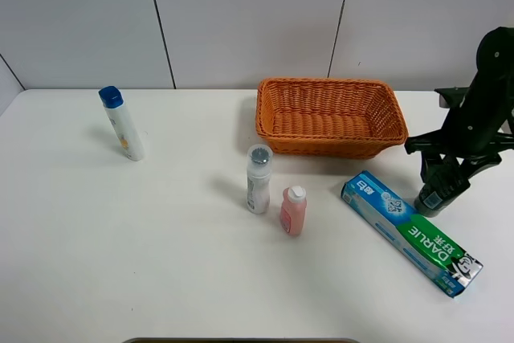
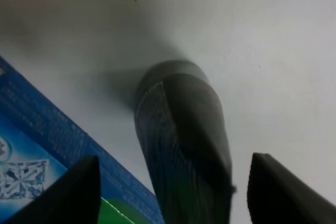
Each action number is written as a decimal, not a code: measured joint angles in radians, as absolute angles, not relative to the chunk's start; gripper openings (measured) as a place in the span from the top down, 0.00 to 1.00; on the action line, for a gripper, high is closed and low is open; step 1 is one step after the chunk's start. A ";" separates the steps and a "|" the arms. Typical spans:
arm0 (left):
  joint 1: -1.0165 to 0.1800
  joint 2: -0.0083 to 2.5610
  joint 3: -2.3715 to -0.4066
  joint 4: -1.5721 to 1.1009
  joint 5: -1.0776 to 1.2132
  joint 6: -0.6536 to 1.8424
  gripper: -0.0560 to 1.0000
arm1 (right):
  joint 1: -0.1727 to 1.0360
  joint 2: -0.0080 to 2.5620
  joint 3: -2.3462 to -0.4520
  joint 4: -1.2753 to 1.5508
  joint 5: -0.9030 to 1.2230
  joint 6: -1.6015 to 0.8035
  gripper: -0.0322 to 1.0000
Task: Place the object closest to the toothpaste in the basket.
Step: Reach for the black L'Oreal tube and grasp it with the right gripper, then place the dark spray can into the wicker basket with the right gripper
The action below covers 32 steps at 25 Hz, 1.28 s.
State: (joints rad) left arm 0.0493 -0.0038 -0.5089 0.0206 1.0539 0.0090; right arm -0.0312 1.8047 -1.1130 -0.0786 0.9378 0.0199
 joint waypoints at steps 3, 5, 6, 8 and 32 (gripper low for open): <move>0.049 -0.004 -0.509 0.021 1.054 0.009 0.06 | -0.031 1.839 -1.113 -0.079 0.937 0.020 0.36; 0.049 -0.004 -0.509 0.021 1.054 0.009 0.06 | -0.031 1.854 -1.113 -0.079 0.936 0.020 0.36; 0.049 -0.004 -0.509 0.021 1.054 0.009 0.06 | -0.031 1.858 -1.113 -0.079 0.935 0.020 0.37; 0.049 -0.004 -0.509 0.021 1.054 0.009 0.06 | -0.031 1.864 -1.113 -0.079 0.935 0.020 0.43; 0.049 -0.004 -0.509 0.021 1.054 0.009 0.06 | -0.031 1.865 -1.114 -0.078 0.952 0.022 0.67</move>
